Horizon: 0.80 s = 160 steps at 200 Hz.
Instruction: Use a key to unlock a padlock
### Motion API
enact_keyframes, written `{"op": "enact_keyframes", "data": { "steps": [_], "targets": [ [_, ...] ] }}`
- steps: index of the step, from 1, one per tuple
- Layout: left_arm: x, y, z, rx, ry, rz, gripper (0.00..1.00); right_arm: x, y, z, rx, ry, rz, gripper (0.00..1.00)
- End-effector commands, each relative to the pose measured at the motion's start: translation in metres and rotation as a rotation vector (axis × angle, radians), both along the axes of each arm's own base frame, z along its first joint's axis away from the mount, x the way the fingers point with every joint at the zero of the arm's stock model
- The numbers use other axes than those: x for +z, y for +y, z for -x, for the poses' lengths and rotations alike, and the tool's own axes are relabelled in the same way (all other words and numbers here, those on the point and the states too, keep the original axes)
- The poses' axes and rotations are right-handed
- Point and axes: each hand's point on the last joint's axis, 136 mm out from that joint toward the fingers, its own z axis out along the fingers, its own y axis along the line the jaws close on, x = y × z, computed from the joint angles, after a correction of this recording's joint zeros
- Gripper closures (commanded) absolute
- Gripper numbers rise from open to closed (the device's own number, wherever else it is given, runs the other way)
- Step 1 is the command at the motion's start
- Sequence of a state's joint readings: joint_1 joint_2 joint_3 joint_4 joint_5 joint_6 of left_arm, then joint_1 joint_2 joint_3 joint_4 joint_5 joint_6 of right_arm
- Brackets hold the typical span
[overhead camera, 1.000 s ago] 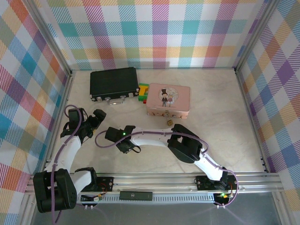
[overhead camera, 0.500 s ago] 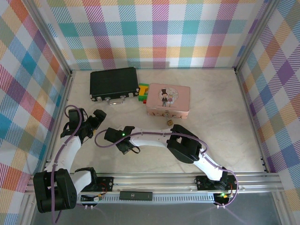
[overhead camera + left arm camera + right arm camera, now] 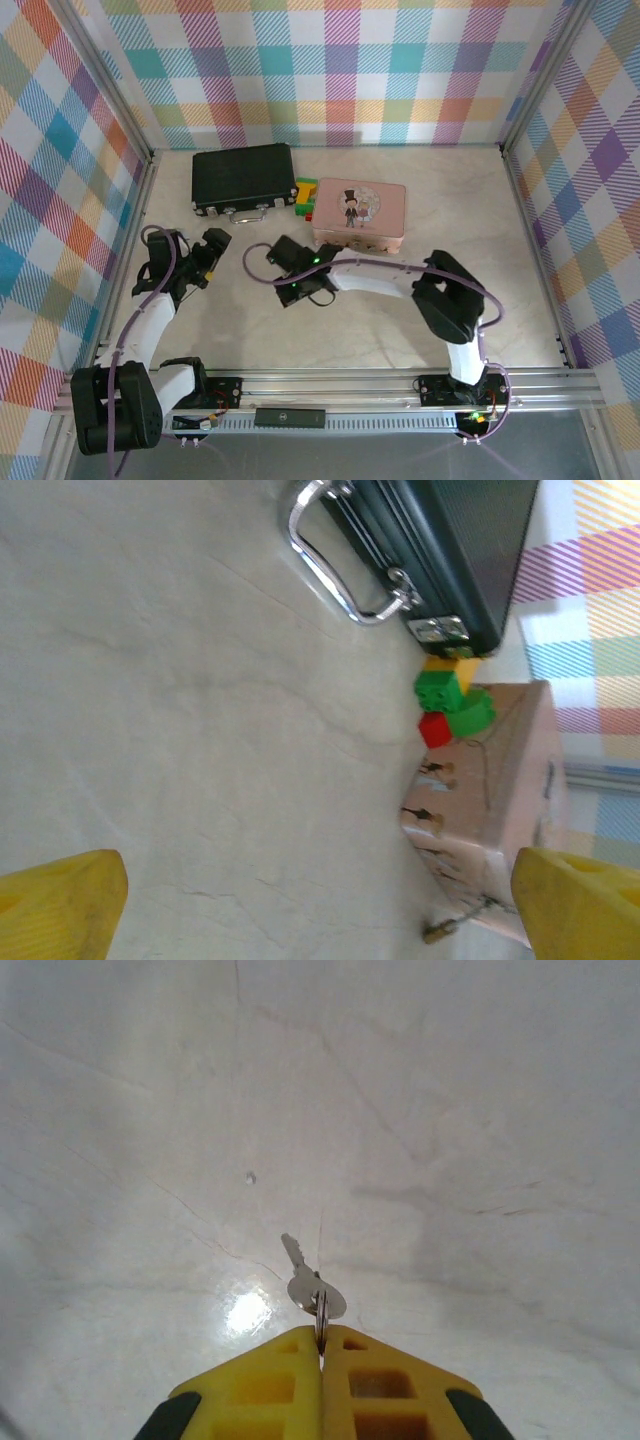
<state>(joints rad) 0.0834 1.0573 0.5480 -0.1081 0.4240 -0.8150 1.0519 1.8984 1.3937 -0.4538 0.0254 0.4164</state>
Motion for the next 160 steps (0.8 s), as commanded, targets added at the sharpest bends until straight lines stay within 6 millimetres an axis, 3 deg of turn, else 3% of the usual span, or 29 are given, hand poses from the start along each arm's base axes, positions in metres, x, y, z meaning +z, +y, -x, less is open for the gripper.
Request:
{"op": "enact_keyframes", "data": {
  "steps": [1, 28, 66, 100, 160],
  "targets": [
    [0.014, -0.038, -0.007, -0.048, -0.006, 0.138, 0.03, 0.035, 0.004, -0.002, 0.059, 0.011, -0.166, 1.0],
    [0.018, -0.082, -0.007, -0.093, 0.034, 0.237, 0.05, 0.058, -0.015, -0.02, 0.049, -0.019, -0.234, 1.0],
    [0.016, -0.125, -0.001, -0.035, 0.138, 0.398, 0.06, 0.075, -0.035, -0.036, 0.038, -0.075, -0.232, 1.0],
    [0.014, -0.138, -0.002, 0.044, 0.223, 0.526, 0.07, 0.078, -0.043, -0.045, 0.017, -0.091, -0.257, 1.0],
    [0.021, -0.166, -0.004, 0.063, 0.289, 0.634, 0.14, 0.087, -0.028, -0.043, 0.062, -0.096, -0.345, 1.0]
  ]
}}
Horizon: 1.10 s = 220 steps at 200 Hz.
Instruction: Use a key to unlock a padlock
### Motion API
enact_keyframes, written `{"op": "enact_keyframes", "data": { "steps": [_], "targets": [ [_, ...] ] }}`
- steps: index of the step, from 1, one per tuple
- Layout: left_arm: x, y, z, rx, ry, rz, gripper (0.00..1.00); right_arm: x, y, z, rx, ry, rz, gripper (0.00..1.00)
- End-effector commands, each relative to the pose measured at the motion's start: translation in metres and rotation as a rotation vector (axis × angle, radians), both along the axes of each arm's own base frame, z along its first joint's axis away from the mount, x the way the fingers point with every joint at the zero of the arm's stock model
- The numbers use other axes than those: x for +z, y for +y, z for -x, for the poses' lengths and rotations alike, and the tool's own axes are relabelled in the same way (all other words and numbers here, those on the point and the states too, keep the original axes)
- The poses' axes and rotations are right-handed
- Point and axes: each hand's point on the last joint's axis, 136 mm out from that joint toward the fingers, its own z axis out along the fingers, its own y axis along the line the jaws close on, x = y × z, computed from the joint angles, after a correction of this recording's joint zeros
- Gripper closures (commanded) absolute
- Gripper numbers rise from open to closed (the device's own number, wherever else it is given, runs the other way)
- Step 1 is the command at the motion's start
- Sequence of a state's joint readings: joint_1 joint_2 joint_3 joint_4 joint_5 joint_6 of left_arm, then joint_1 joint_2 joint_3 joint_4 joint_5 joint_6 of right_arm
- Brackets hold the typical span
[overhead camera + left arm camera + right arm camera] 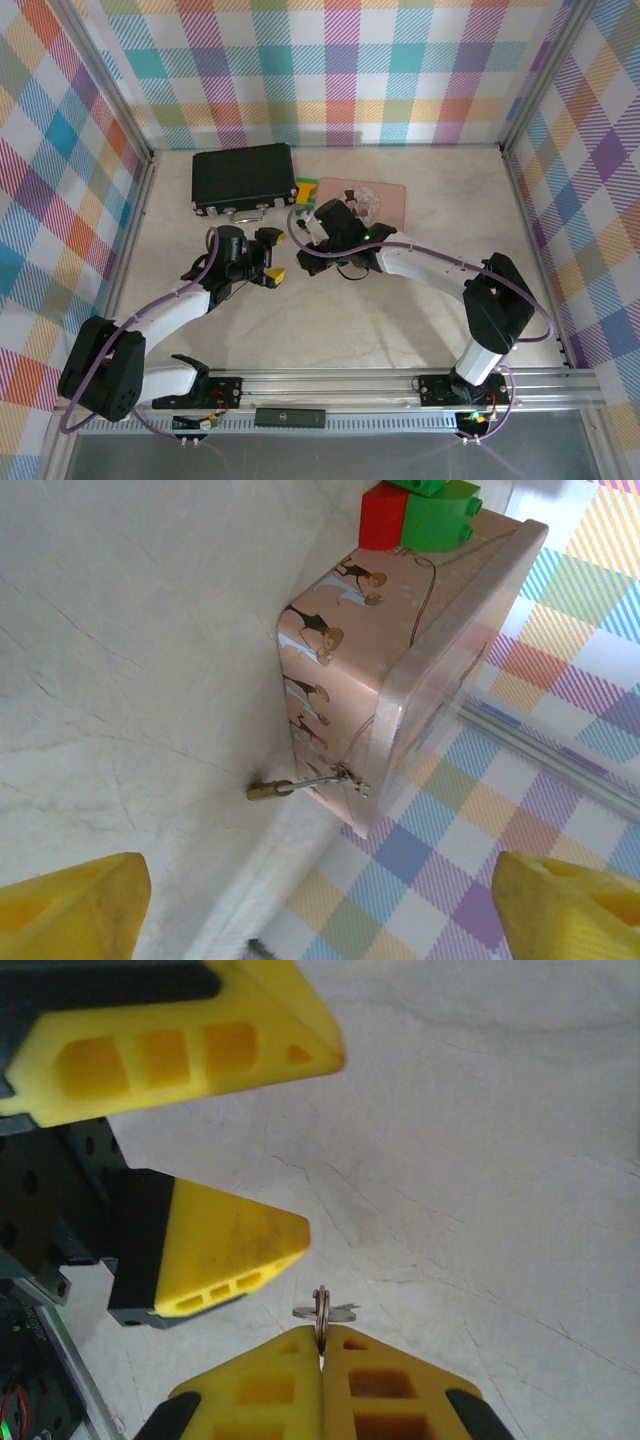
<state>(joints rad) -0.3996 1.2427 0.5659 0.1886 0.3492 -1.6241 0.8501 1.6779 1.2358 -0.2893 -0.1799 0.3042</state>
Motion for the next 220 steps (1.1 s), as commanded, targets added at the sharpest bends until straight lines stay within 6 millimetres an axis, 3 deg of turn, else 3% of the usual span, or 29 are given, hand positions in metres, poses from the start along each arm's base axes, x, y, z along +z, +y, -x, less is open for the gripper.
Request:
{"op": "enact_keyframes", "data": {
  "steps": [1, 82, 125, 187, 220],
  "targets": [
    [0.019, -0.016, -0.009, 0.038, 0.031, 0.113, 0.14, 0.021, 0.012, 0.002, 0.049, -0.039, -0.087, 1.0],
    [0.022, -0.041, -0.008, 0.012, 0.052, 0.181, 0.22, 0.028, 0.018, 0.006, 0.075, -0.038, -0.142, 1.0],
    [0.025, -0.037, -0.01, 0.04, 0.041, 0.184, 0.34, 0.028, 0.012, 0.007, 0.057, -0.042, -0.14, 1.0],
    [0.018, -0.032, -0.008, 0.06, 0.049, 0.163, 0.43, 0.032, 0.007, 0.009, 0.04, -0.053, -0.152, 1.0],
    [0.022, -0.032, -0.008, 0.061, 0.036, 0.164, 0.54, 0.03, 0.008, 0.009, 0.043, -0.045, -0.154, 1.0]
  ]
}}
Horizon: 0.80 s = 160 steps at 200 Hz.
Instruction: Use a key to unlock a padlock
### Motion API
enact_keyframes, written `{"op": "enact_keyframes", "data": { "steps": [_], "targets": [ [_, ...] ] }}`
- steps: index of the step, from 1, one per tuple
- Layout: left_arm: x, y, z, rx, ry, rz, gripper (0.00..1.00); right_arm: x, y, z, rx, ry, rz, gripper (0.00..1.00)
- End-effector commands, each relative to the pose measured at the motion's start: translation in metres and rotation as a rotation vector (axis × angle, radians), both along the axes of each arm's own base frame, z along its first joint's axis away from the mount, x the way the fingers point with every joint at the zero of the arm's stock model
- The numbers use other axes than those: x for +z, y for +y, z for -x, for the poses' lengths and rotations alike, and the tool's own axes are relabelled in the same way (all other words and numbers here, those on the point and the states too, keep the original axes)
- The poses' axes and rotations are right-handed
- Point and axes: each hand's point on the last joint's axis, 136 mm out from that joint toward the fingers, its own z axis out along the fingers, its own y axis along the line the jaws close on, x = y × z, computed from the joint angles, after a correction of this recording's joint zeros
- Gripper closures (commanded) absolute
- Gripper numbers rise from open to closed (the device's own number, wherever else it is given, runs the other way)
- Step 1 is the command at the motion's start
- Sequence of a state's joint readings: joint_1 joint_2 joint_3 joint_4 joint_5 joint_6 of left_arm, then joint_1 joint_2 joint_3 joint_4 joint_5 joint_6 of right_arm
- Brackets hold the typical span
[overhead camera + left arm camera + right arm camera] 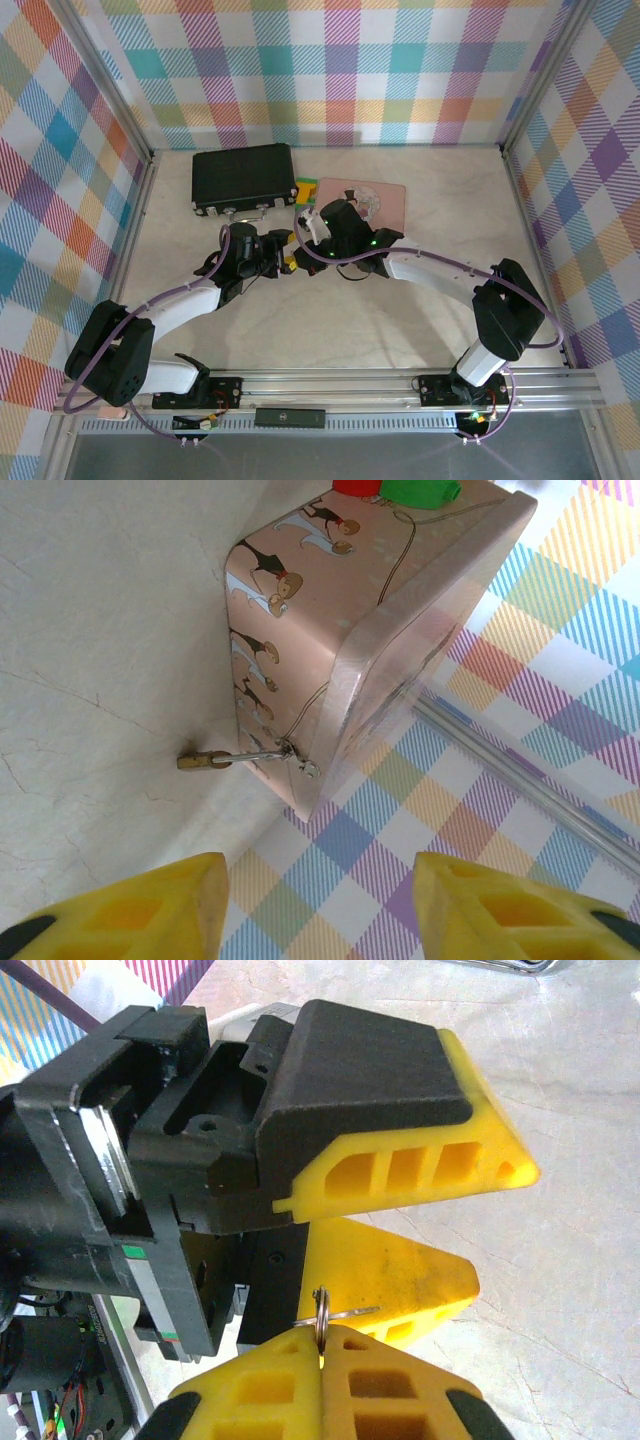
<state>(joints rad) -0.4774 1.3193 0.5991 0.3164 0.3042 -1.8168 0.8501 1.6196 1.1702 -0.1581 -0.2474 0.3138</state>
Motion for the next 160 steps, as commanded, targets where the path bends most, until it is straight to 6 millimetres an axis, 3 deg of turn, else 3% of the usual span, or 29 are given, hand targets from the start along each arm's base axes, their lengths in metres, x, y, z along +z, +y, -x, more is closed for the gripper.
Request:
{"op": "enact_keyframes", "data": {
  "steps": [1, 52, 108, 152, 160],
  "targets": [
    [0.01, -0.002, 0.003, 0.008, -0.001, 0.032, 0.55, 0.007, 0.0, 0.002, 0.001, -0.004, -0.028, 1.0],
    [0.011, -0.002, 0.002, 0.015, -0.01, 0.033, 0.7, 0.009, -0.002, 0.001, -0.008, -0.012, -0.027, 1.0],
    [0.013, -0.004, 0.002, 0.001, -0.024, 0.035, 1.0, 0.012, -0.007, -0.001, -0.028, -0.023, -0.031, 1.0],
    [0.017, -0.005, 0.004, -0.011, -0.039, 0.044, 1.0, 0.015, -0.012, -0.007, -0.053, -0.026, -0.037, 1.0],
    [0.015, -0.004, 0.006, -0.011, -0.033, 0.042, 0.89, 0.017, -0.013, -0.008, -0.058, -0.029, -0.038, 1.0]
  ]
}}
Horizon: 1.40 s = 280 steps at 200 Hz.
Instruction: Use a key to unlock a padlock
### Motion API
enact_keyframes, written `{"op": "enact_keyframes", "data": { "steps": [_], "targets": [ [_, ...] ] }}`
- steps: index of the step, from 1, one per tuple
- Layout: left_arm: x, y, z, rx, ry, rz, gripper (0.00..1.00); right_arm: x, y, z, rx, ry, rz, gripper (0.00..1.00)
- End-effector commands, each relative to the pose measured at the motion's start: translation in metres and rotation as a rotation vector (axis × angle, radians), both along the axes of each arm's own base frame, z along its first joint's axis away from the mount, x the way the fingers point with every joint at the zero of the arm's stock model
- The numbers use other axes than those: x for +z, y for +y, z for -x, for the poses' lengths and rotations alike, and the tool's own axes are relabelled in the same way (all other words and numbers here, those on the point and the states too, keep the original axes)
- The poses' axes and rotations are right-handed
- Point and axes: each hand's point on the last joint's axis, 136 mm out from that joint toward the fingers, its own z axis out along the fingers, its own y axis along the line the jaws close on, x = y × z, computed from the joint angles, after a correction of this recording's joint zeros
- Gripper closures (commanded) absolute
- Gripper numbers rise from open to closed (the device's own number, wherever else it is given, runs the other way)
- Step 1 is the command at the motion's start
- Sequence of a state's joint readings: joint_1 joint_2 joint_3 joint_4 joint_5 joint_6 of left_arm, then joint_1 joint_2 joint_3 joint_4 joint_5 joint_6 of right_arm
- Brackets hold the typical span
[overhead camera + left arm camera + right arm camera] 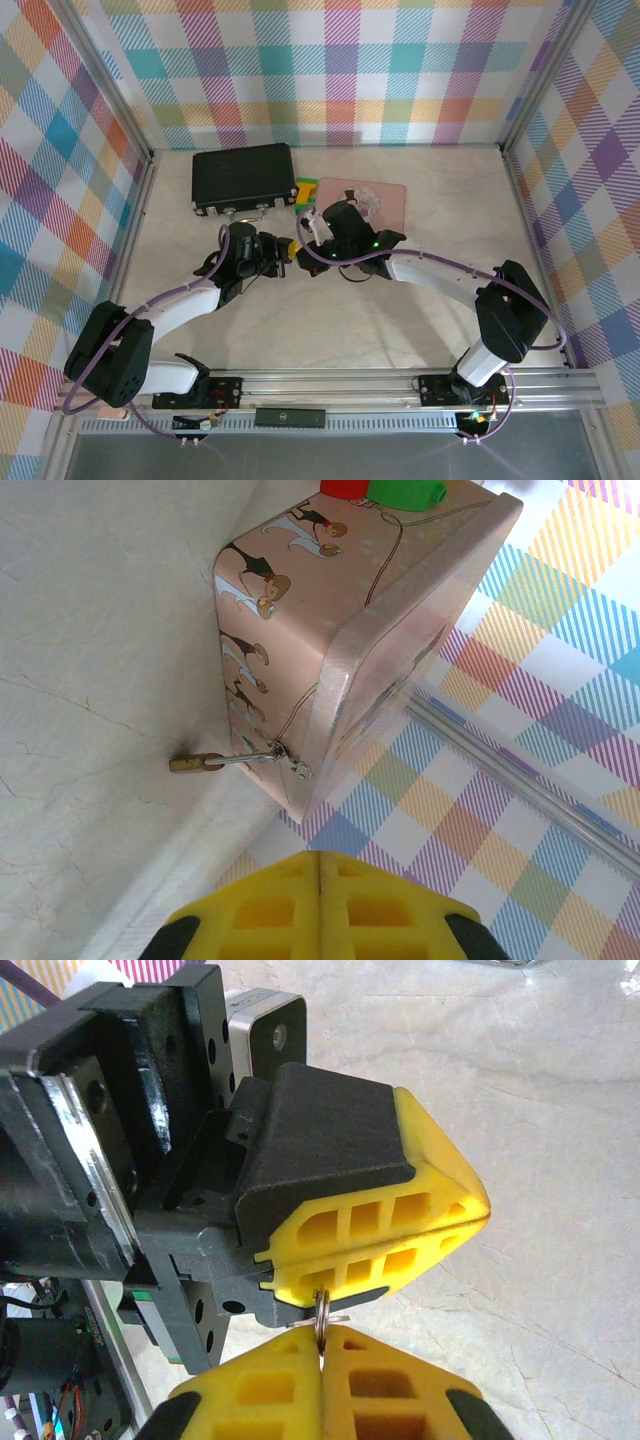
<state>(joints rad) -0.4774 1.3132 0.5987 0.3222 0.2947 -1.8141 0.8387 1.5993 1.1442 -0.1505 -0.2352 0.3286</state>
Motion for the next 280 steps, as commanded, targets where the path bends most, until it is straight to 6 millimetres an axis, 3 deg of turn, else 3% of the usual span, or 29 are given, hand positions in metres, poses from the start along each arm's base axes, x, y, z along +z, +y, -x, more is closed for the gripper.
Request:
{"op": "enact_keyframes", "data": {
  "steps": [1, 11, 20, 27, 42, 69, 141, 170, 216, 263, 280],
  "targets": [
    [0.012, -0.005, 0.008, -0.019, -0.018, 0.042, 0.87, 0.018, -0.005, -0.005, -0.029, -0.035, -0.037, 1.0],
    [0.009, -0.004, 0.01, -0.015, -0.005, 0.039, 0.69, 0.02, -0.005, -0.006, -0.03, -0.042, -0.04, 1.0],
    [0.006, -0.003, 0.013, -0.008, 0.011, 0.042, 0.45, 0.022, -0.005, -0.007, -0.031, -0.046, -0.043, 1.0],
    [0.007, -0.003, 0.016, -0.005, 0.017, 0.047, 0.38, 0.023, -0.004, -0.007, -0.028, -0.05, -0.044, 1.0],
    [0.009, -0.004, 0.018, -0.001, 0.023, 0.056, 0.31, 0.023, -0.002, -0.009, -0.026, -0.051, -0.046, 1.0],
    [0.014, -0.008, 0.016, -0.002, 0.016, 0.093, 0.3, 0.023, 0.007, -0.01, -0.008, -0.035, -0.076, 1.0],
    [0.018, -0.014, 0.008, 0.013, 0.005, 0.148, 0.41, 0.016, 0.014, -0.008, 0.007, 0.0, -0.103, 1.0],
    [0.015, -0.013, 0.007, 0.02, 0.009, 0.144, 0.52, 0.015, 0.013, -0.007, 0.007, 0.0, -0.101, 1.0],
    [0.013, -0.012, 0.006, 0.027, 0.003, 0.142, 0.77, 0.018, 0.01, -0.006, -0.001, -0.009, -0.103, 1.0],
    [0.016, -0.007, 0.008, 0.033, -0.01, 0.107, 0.94, 0.018, 0.004, -0.007, -0.025, -0.012, -0.1, 1.0],
    [0.017, -0.007, 0.008, 0.026, -0.015, 0.102, 0.95, 0.019, 0.002, -0.007, -0.034, -0.011, -0.101, 1.0]
  ]
}}
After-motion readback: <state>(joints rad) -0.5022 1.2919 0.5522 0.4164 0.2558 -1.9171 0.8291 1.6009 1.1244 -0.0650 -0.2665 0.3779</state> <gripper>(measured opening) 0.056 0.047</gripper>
